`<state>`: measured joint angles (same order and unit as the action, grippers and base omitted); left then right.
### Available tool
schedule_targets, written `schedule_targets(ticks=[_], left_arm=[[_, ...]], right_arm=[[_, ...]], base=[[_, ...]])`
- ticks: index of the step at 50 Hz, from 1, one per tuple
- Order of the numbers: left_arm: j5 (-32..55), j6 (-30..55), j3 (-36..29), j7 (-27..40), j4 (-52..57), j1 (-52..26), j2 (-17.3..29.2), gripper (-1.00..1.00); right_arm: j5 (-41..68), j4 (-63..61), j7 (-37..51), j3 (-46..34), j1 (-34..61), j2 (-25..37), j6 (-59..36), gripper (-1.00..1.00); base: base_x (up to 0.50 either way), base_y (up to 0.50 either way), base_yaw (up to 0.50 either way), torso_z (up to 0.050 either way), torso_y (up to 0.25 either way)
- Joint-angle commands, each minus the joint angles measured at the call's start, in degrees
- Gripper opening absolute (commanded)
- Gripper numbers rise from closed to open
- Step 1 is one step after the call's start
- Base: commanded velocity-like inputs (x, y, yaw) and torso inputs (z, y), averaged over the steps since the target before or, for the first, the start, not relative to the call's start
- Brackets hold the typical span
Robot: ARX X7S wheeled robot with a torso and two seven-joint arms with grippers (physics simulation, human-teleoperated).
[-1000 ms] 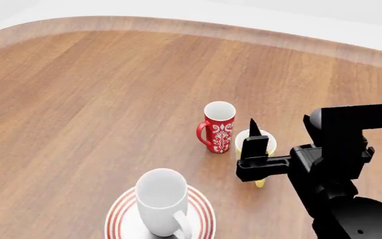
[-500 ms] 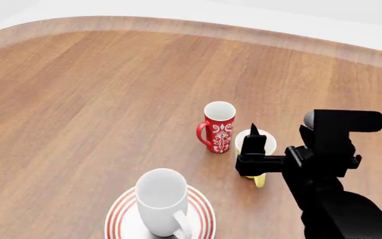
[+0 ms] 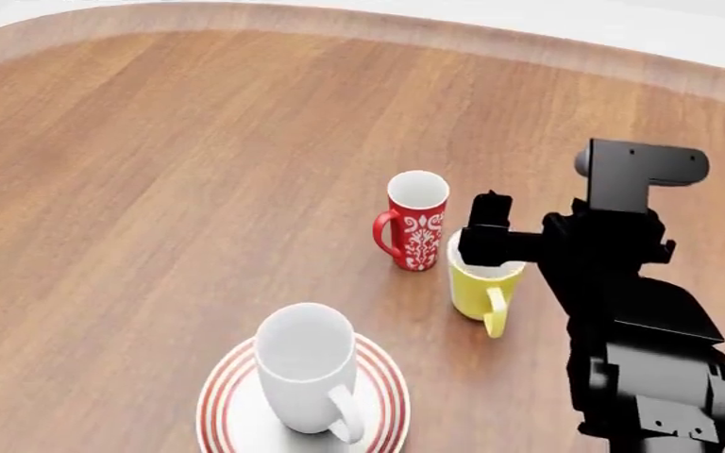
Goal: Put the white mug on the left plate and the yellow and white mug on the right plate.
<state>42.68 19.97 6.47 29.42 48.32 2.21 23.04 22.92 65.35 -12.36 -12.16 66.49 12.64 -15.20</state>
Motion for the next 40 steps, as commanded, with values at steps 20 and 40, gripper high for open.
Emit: schedule_targets(ticks=[20,40], left_arm=[[3.0,-3.4,0.4,-2.8,1.0,1.7,0.3,1.00],[4.1,-4.6,0.5,-3.3,0.3,1.8,0.3,1.00]], right_arm=[[-11.1,9.5,-2.7,5.2,4.7,-3.2,2.2,1.00],[-14.1,9.3,-2.4,8.1,5.2,-3.2,2.6,1.00]], base=[[0.00,0.00,0.00,0.005,-0.157],[0.00,0.00,0.00,0.003,-0.083]])
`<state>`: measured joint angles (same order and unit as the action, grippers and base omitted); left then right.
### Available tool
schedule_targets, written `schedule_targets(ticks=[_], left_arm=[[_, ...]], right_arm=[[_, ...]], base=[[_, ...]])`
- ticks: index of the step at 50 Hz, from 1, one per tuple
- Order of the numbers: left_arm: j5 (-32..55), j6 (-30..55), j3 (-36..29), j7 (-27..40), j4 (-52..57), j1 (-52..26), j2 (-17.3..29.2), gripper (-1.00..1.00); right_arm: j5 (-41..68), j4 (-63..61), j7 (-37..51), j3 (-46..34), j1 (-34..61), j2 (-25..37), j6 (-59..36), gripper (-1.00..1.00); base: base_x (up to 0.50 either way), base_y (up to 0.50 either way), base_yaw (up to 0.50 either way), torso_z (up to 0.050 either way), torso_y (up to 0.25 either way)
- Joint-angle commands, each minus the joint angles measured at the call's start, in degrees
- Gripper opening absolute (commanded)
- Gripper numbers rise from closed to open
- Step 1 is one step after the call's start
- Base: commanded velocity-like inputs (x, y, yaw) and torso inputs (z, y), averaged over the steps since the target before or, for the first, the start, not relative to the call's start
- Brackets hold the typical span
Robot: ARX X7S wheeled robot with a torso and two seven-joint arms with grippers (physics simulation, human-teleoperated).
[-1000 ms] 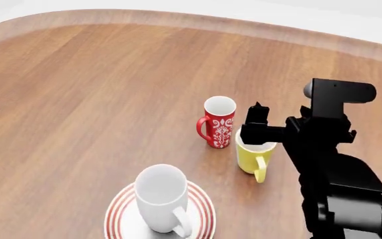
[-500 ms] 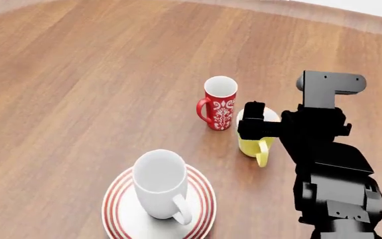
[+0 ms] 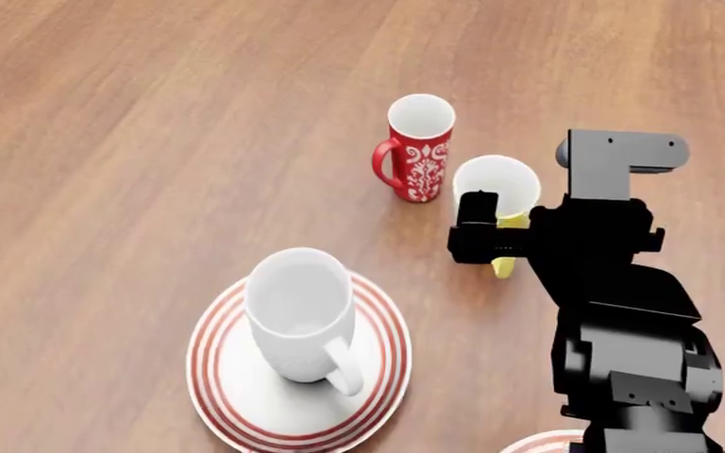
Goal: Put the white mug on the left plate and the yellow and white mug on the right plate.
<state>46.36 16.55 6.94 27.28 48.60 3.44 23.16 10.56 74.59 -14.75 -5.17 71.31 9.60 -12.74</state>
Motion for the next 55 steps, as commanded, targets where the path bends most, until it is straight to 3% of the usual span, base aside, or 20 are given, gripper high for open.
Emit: schedule_targets(ticks=[1,8,16,23,30,46,55], left_arm=[[0.3,-1.3,0.0,-1.2,0.0,0.6,0.2,1.00],[-0.3,-0.7,-0.3,0.2,-0.8,-0.4,-0.1,1.00],[1.2,-1.2,1.0,0.7,0.9,0.7,0.5,1.00],[-0.5,-2.9,0.7,-1.3,1.9,1.7,0.7,1.00],[0.5,-2.1,0.9,0.3,0.9,0.8,0.6,1.00],[-0.5,-2.0,0.3,1.1,0.6,0.7,0.6,1.00],[-1.4,-3.3,-0.2,-0.7,1.6,1.7,1.1,1.00]], right_arm=[[-1.8,0.0,0.0,1.1,0.4,-0.2,0.2,1.00],[-2.5,0.2,0.1,1.4,-0.1,-0.2,0.5,1.00],[-7.4,-0.5,6.4,-1.9,-1.0,-0.6,5.1,1.00],[-7.3,-6.7,6.3,-2.1,-3.4,-0.6,2.1,1.00],[-6.9,-2.9,5.4,-2.2,-2.2,-0.8,4.2,1.00],[-6.0,-15.3,4.0,-2.3,-6.1,-0.5,0.2,1.00],[-5.7,-15.4,4.3,-2.1,-6.4,-0.3,0.7,1.00]], base=[[0.00,0.00,0.00,0.002,-0.250],[0.00,0.00,0.00,0.002,-0.187],[0.00,0.00,0.00,0.000,0.000],[0.00,0.00,0.00,0.000,-0.071],[0.00,0.00,0.00,0.001,-0.250],[0.00,0.00,0.00,0.000,0.000],[0.00,0.00,0.00,0.000,-0.050]])
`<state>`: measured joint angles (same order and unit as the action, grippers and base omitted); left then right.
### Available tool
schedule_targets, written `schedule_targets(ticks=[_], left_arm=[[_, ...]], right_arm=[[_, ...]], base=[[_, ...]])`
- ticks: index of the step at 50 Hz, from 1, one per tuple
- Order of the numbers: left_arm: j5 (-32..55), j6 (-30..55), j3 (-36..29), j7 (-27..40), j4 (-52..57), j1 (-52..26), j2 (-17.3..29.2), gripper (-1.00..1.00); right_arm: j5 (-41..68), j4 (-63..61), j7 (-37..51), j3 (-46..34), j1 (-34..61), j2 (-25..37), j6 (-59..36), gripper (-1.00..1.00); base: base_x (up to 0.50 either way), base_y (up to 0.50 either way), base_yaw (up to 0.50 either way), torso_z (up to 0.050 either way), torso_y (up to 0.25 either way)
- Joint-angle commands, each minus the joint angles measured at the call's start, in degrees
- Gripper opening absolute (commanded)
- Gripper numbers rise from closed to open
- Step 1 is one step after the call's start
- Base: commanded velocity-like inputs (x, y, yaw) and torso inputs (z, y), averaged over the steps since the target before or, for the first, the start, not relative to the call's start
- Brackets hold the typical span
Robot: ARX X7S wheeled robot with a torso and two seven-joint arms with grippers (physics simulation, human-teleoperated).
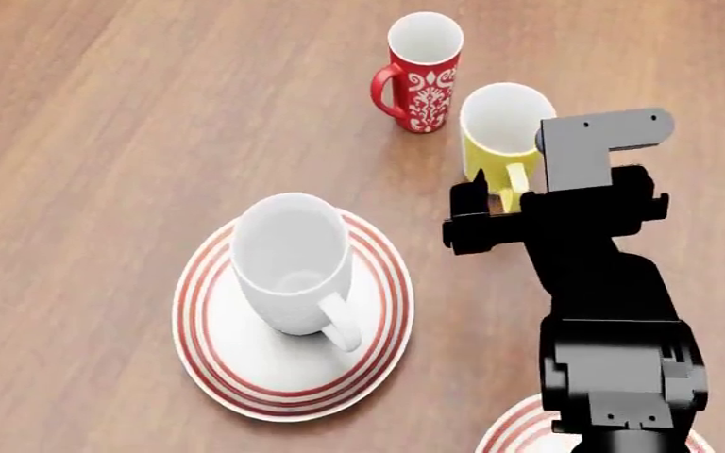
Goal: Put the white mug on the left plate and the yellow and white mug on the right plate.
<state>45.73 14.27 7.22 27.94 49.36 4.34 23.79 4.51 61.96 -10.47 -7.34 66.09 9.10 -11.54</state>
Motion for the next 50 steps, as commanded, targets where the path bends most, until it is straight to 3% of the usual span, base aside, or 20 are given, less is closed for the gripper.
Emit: schedule_targets(ticks=[1,5,47,48,50], left_arm=[[-1.3,-1.1,-0.6,-1.5,0.9,0.9,0.5,1.00],[-0.6,-0.8,-0.8,-1.4,0.3,0.5,0.6,1.00],[-1.6,-1.4,-1.6,-0.2,-0.2,0.3,0.9,1.00],[-1.5,-1.5,-1.5,-0.1,-0.2,0.3,0.9,1.00],[-1.5,-1.6,-1.5,-0.1,-0.2,0.3,0.9,1.00]], right_arm=[[0.4,-2.8,0.0,0.1,-1.2,0.3,-0.4,1.00],[0.6,-3.1,0.2,0.2,-1.6,0.3,-0.5,1.00],[1.5,-1.5,-0.2,-0.4,-0.9,0.1,1.1,1.00],[1.5,0.0,-0.4,-0.4,-0.5,0.0,2.0,-1.00],[1.5,1.5,-0.7,-0.5,-0.2,-0.1,3.0,-1.00]], base=[[0.00,0.00,0.00,0.000,-0.250],[0.00,0.00,0.00,0.000,-0.250],[0.00,0.00,0.00,0.001,-0.024],[0.00,0.00,0.00,0.000,0.000],[0.00,0.00,0.00,0.000,0.000]])
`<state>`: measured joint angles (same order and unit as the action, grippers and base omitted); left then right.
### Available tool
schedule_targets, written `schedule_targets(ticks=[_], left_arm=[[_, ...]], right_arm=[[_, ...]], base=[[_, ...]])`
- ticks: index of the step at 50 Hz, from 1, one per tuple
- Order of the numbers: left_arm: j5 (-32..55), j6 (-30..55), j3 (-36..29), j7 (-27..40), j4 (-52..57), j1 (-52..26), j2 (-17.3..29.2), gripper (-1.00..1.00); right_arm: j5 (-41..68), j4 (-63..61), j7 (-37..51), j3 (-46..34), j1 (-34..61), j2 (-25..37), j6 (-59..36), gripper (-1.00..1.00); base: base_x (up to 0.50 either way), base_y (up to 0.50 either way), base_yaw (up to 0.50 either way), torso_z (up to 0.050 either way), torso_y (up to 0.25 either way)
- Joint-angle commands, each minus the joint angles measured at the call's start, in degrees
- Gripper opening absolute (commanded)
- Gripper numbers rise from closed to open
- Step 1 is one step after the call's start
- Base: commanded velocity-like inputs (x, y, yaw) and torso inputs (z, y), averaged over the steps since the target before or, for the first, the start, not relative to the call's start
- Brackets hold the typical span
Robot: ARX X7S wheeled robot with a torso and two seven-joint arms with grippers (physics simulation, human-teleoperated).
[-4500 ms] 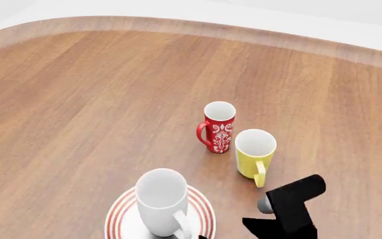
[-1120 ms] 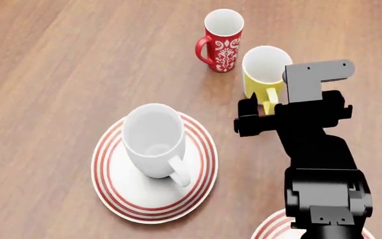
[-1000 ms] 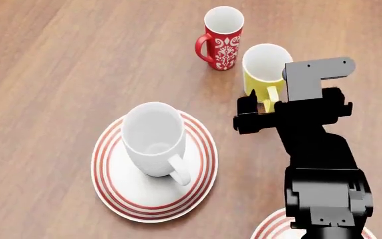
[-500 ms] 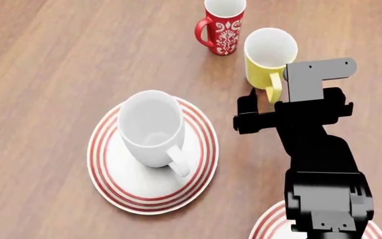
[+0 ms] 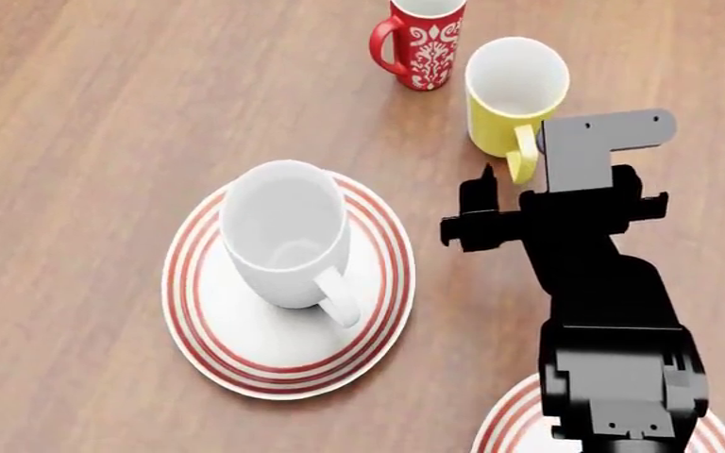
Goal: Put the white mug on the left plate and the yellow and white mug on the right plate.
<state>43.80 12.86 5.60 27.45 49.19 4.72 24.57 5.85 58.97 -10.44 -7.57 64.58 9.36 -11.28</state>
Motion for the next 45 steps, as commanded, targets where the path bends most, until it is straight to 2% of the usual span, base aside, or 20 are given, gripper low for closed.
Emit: schedule_targets(ticks=[1,15,22,25,30,45], left_arm=[[0.6,-0.2,0.2,0.4,0.1,0.0,0.2,1.00],[1.9,-0.8,0.5,0.4,0.2,0.2,0.4,1.00],[1.9,-1.1,0.4,0.3,0.1,0.3,0.5,1.00],[1.8,-1.2,0.3,0.2,0.2,0.4,0.5,1.00],[1.9,-1.3,0.3,0.2,-0.1,0.3,0.6,1.00],[2.1,-1.2,-0.2,0.5,-0.6,-0.1,0.8,1.00]], right_arm=[[0.3,4.3,-0.9,-0.2,1.2,-0.3,2.7,-1.00],[0.9,0.3,-0.1,0.2,-0.7,-0.1,1.9,-1.00],[3.7,-17.5,-2.6,1.1,-8.6,0.8,1.8,-1.00],[2.3,-22.0,-0.9,0.2,-10.5,1.1,2.0,-1.00],[2.8,-32.7,-1.0,0.3,-15.2,1.9,5.5,-1.00],[1.7,-32.6,2.9,0.7,-15.2,1.9,3.9,-1.00]], base=[[0.00,0.00,0.00,0.000,0.000],[0.00,0.00,0.00,0.000,0.000],[0.00,0.00,0.00,0.000,0.000],[0.00,0.00,0.00,0.000,0.000],[0.00,0.00,0.00,0.000,0.000],[0.00,0.00,0.00,0.000,0.000]])
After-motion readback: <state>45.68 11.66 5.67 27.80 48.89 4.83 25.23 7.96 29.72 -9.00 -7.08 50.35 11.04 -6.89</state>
